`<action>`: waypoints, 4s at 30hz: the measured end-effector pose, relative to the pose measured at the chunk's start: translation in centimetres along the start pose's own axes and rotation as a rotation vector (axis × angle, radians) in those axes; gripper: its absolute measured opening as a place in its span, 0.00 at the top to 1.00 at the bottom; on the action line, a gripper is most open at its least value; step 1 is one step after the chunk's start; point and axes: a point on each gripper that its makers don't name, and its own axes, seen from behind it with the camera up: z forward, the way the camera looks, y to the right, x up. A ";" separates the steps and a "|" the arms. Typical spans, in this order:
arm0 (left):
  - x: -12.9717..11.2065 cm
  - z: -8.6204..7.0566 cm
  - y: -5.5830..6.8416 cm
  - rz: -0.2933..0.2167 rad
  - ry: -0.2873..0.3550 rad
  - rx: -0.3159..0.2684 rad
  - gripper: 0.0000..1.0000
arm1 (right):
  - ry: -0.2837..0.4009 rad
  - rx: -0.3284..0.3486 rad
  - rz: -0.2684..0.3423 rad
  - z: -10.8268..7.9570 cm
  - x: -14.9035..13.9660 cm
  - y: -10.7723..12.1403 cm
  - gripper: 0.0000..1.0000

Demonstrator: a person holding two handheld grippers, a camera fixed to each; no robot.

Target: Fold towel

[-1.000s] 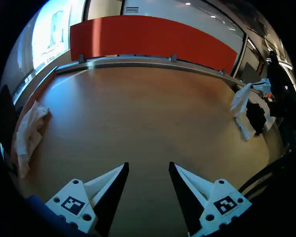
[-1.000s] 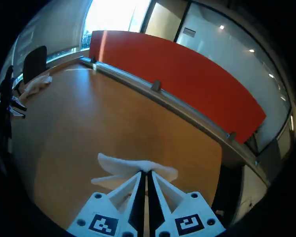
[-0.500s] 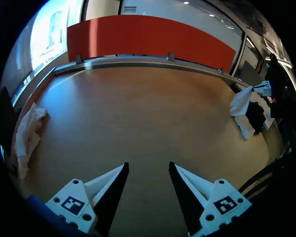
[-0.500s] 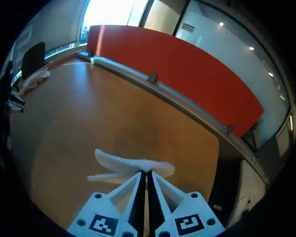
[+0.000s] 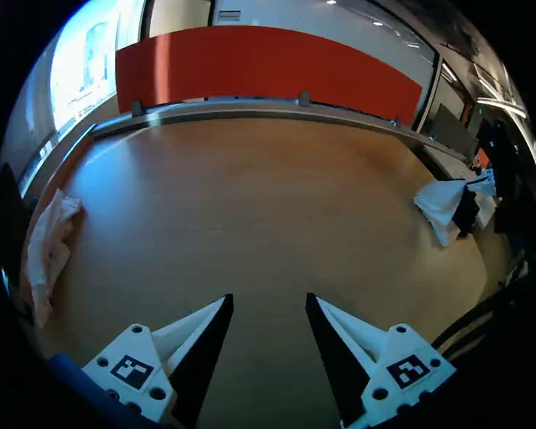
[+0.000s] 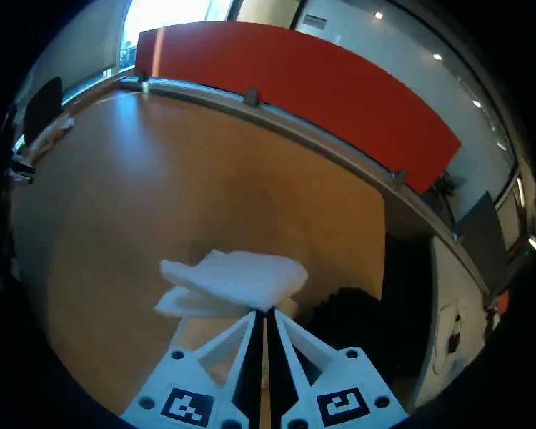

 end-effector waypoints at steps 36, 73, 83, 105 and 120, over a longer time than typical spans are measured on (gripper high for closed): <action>-0.7 -0.7 -0.4 0.028 -0.018 0.034 0.26 | -0.189 -0.010 0.180 2.5 -12.4 -1.4 0.94; -0.1 -0.2 -0.4 0.035 -0.020 0.037 0.26 | -0.171 -0.068 0.228 2.6 -13.7 -1.2 0.65; 0.1 -0.1 -0.2 0.035 -0.012 0.027 0.26 | -0.127 -0.067 0.220 1.6 -12.5 -2.0 0.15; 1.6 -0.9 -1.0 0.034 0.036 0.031 0.26 | 0.155 -0.117 0.302 -1.7 -2.8 -3.7 0.15; 3.3 -1.1 -1.4 0.031 0.099 0.034 0.26 | 0.440 -0.201 0.409 -5.2 4.8 -4.1 0.15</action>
